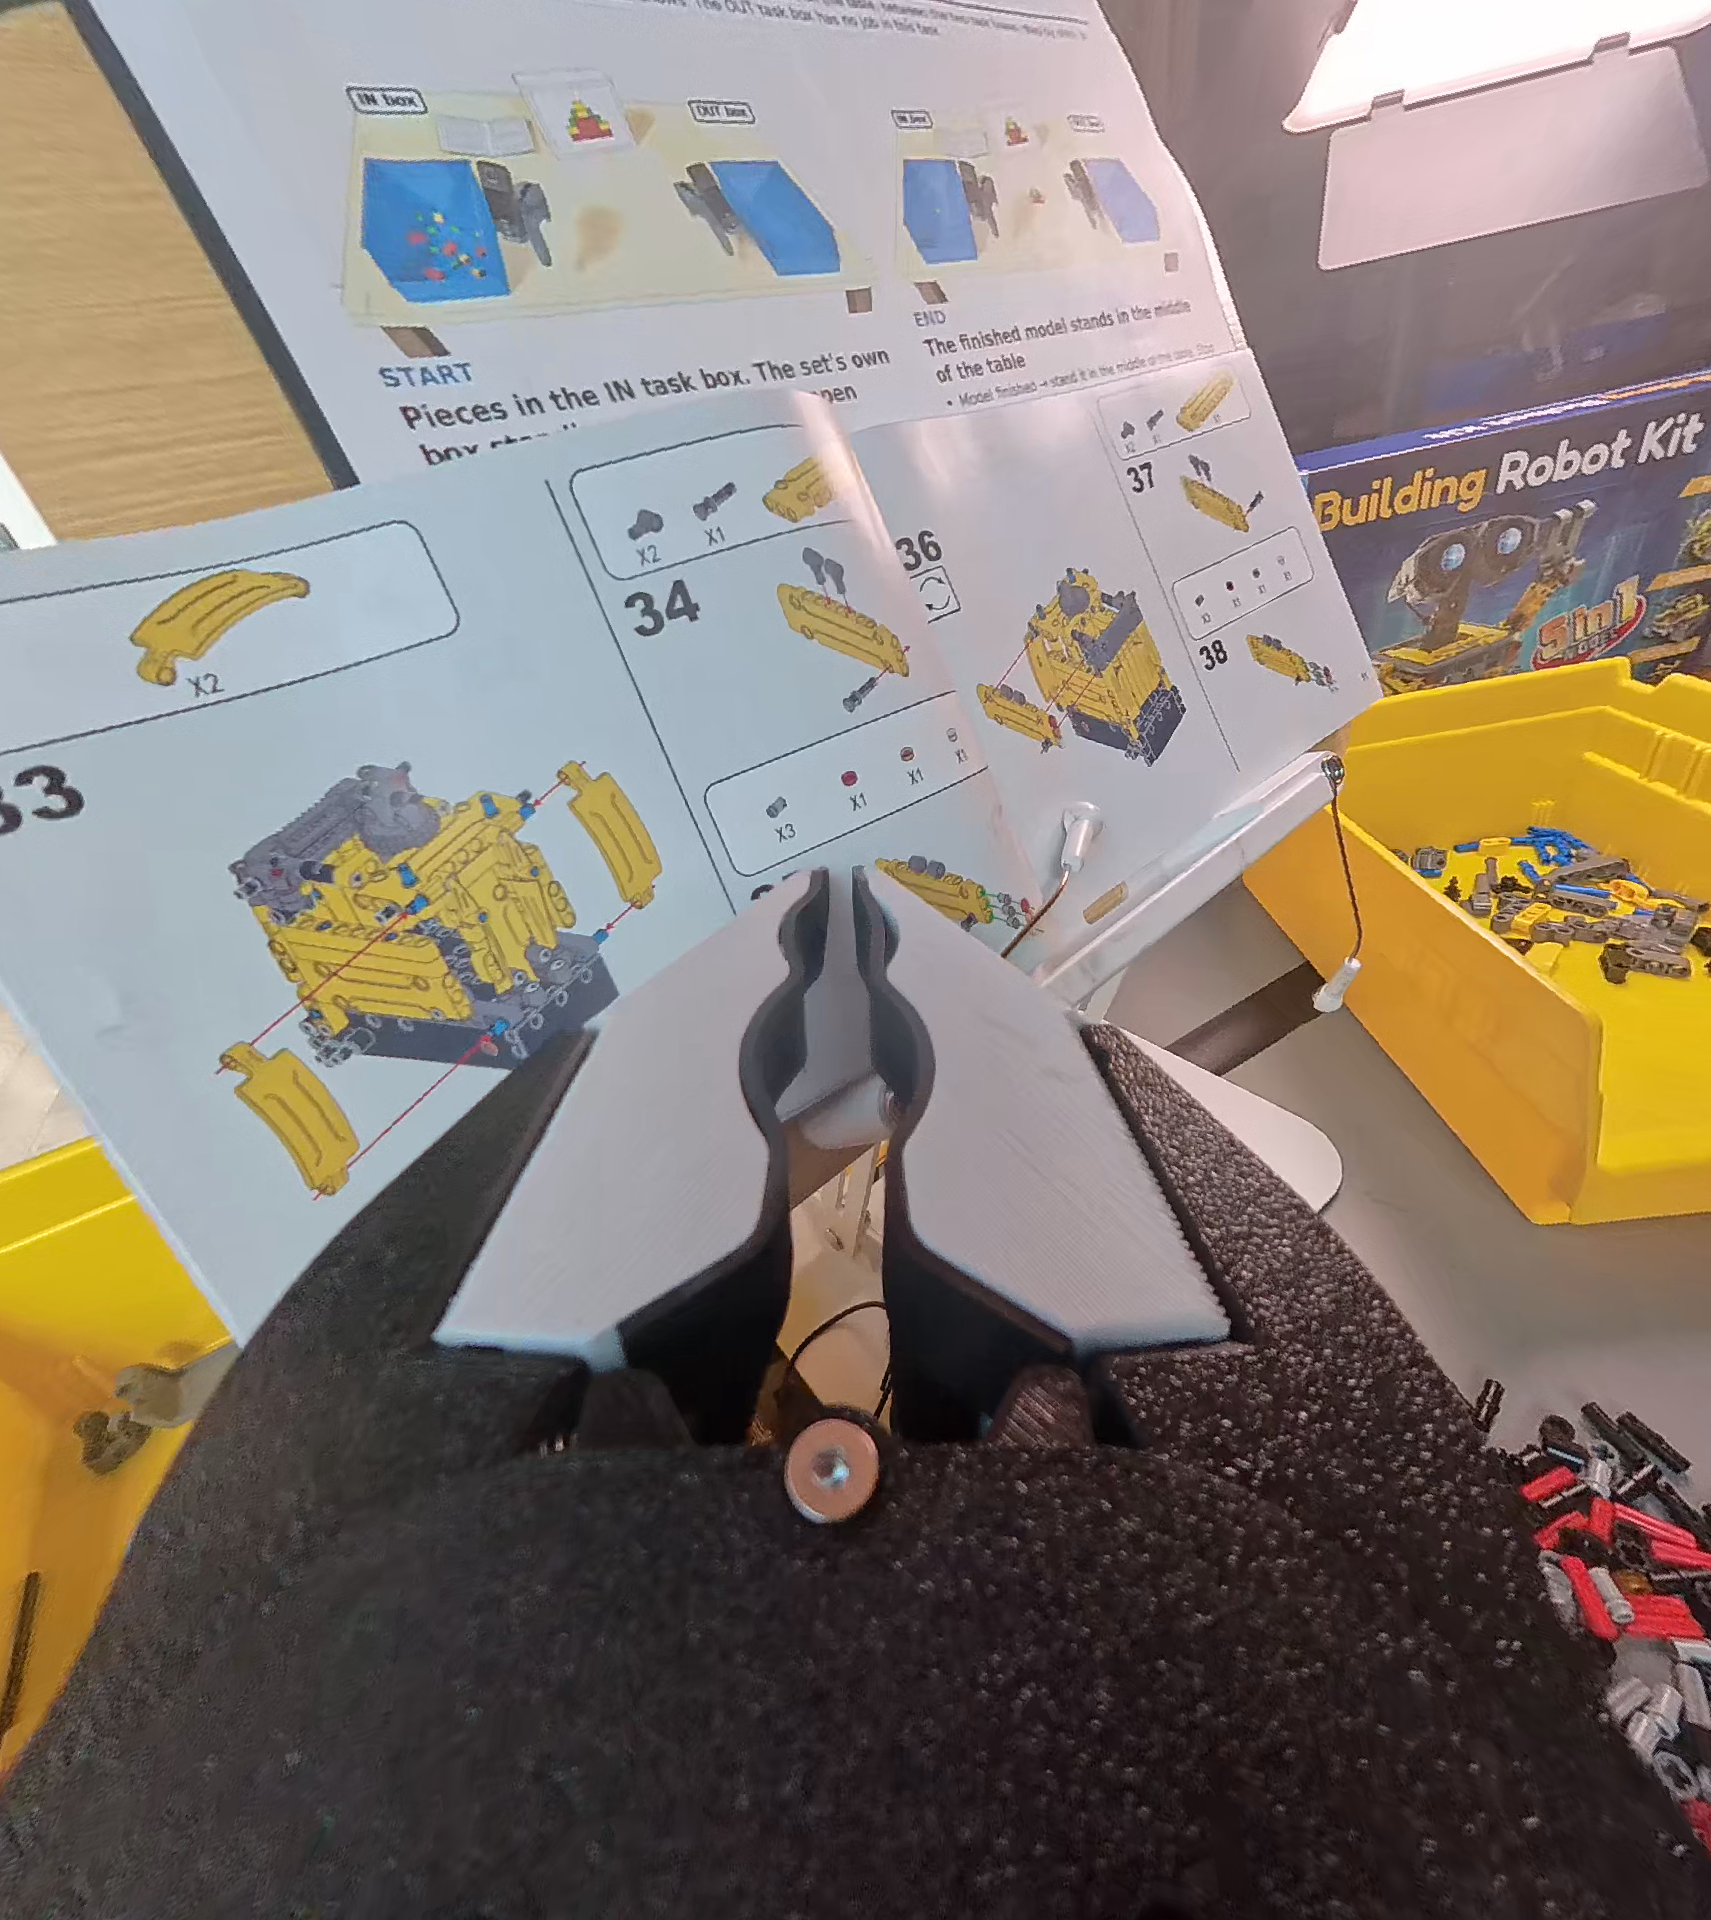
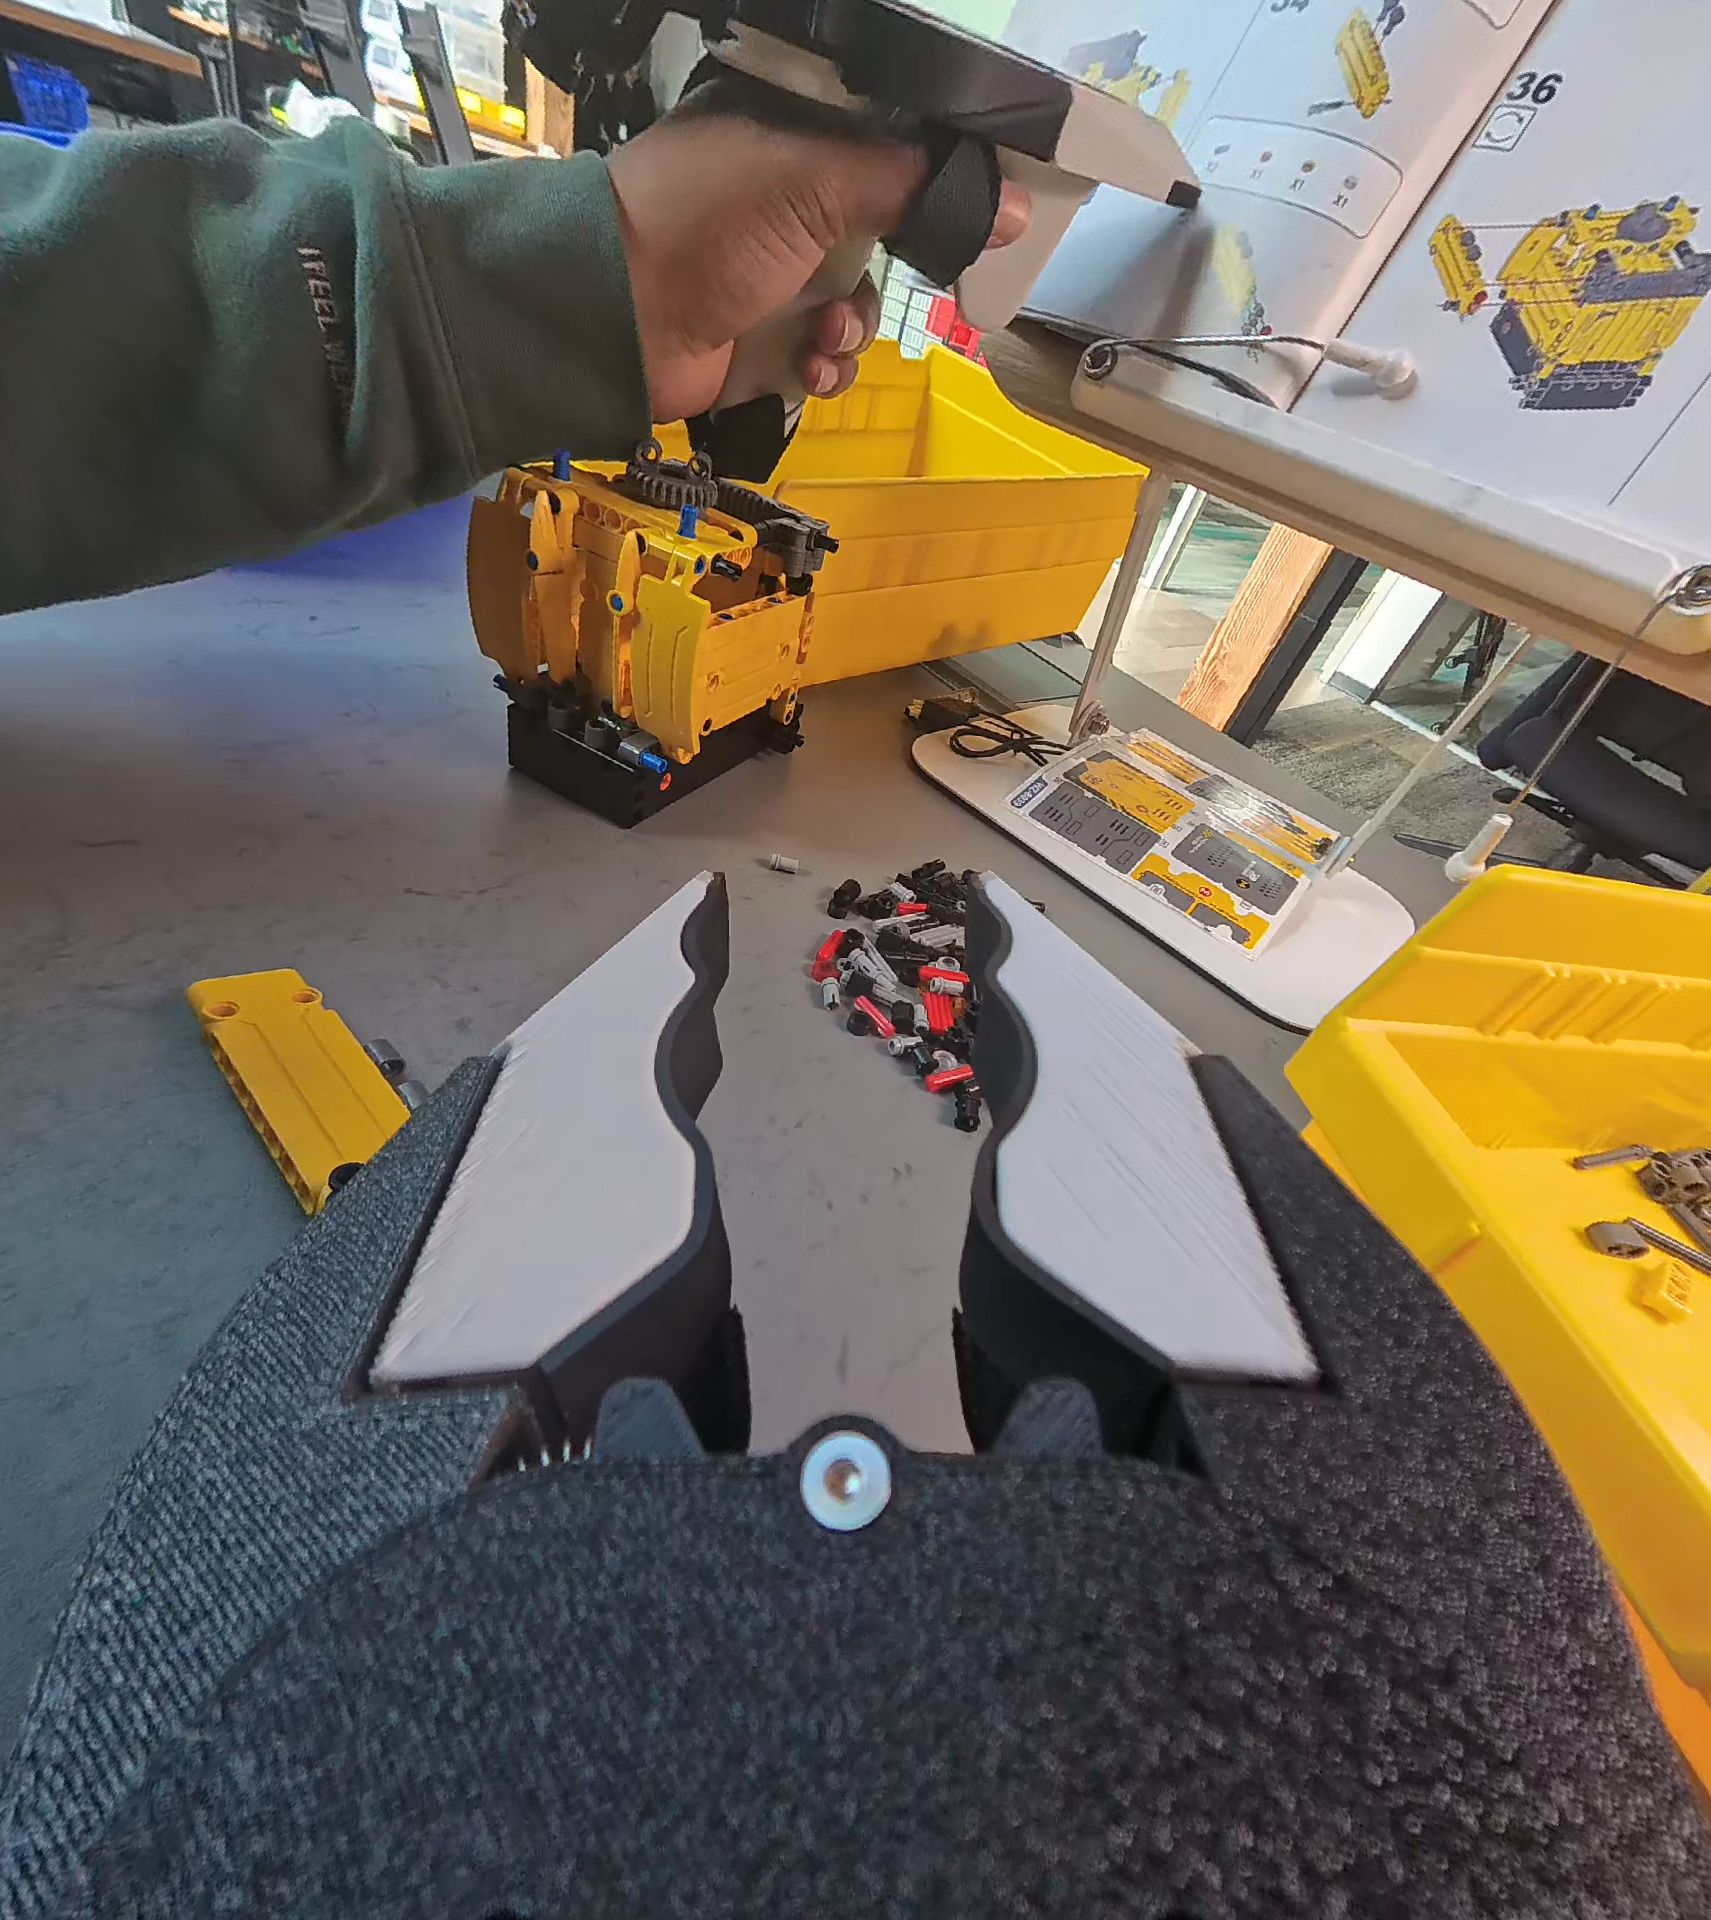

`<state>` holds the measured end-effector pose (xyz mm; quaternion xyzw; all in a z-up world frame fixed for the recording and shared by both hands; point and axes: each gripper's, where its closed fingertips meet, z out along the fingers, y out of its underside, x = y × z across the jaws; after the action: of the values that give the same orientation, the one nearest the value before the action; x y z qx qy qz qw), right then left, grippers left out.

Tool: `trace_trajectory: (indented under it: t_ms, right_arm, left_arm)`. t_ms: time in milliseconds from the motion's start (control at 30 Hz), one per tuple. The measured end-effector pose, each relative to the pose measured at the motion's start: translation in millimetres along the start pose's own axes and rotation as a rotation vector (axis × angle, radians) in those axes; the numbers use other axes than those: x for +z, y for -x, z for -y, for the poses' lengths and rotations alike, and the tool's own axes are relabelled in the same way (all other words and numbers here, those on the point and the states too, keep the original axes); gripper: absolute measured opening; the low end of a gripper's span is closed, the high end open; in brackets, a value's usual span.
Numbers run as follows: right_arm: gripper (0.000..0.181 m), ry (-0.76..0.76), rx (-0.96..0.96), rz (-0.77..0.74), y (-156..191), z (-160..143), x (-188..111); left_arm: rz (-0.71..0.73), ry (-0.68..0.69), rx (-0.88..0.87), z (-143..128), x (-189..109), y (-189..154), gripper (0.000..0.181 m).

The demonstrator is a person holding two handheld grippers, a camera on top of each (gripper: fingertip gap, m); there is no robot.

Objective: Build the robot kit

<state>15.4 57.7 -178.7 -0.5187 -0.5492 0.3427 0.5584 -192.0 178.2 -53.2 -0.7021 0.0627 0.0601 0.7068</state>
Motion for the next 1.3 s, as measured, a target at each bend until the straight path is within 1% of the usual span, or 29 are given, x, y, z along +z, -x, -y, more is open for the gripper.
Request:
trace_trajectory:
  t_ms: [100, 200, 400, 633, 867, 1033, 1100, 1167, 1300]
  right_arm:
    - [0.045, 0.000, 0.000, 0.001, 0, 0, 0]
    - [0.045, 0.002, 0.001, 0.004, 0, 0, 0]
    - [0.044, 0.005, -0.001, 0.009, 1, -1, 0]
    - [0.042, 0.012, -0.004, 0.015, 2, -2, 1]
    - [0.042, 0.010, 0.002, 0.019, 2, -1, 1]
    - [0.041, 0.010, 0.001, 0.020, 2, -1, 1]
    - [0.041, 0.007, 0.004, 0.019, 2, -1, 1]
    - [0.041, 0.006, 0.007, 0.019, 1, -1, 0]
    - [0.041, 0.003, 0.018, 0.018, 0, 0, 0]
  left_arm:
    - [-0.005, -0.013, 0.052, 8, 2, -6, 0.004]
    - [-0.002, -0.009, 0.050, 13, 7, -5, 0.003]
    - [-0.004, 0.006, 0.024, 11, 13, -4, 0.003]
    - [-0.034, 0.031, 0.061, 10, 18, -15, 0.003]
    - [-0.039, 0.040, 0.072, 9, 21, -18, 0.002]
    - [-0.101, 0.058, 0.082, 8, 21, -27, 0.003]
    - [-0.106, 0.064, 0.092, 9, 17, -28, 0.003]
    - [-0.128, 0.051, 0.082, 15, 7, -33, 0.003]
    - [-0.205, 0.014, 0.061, 29, -31, -53, 0.004]
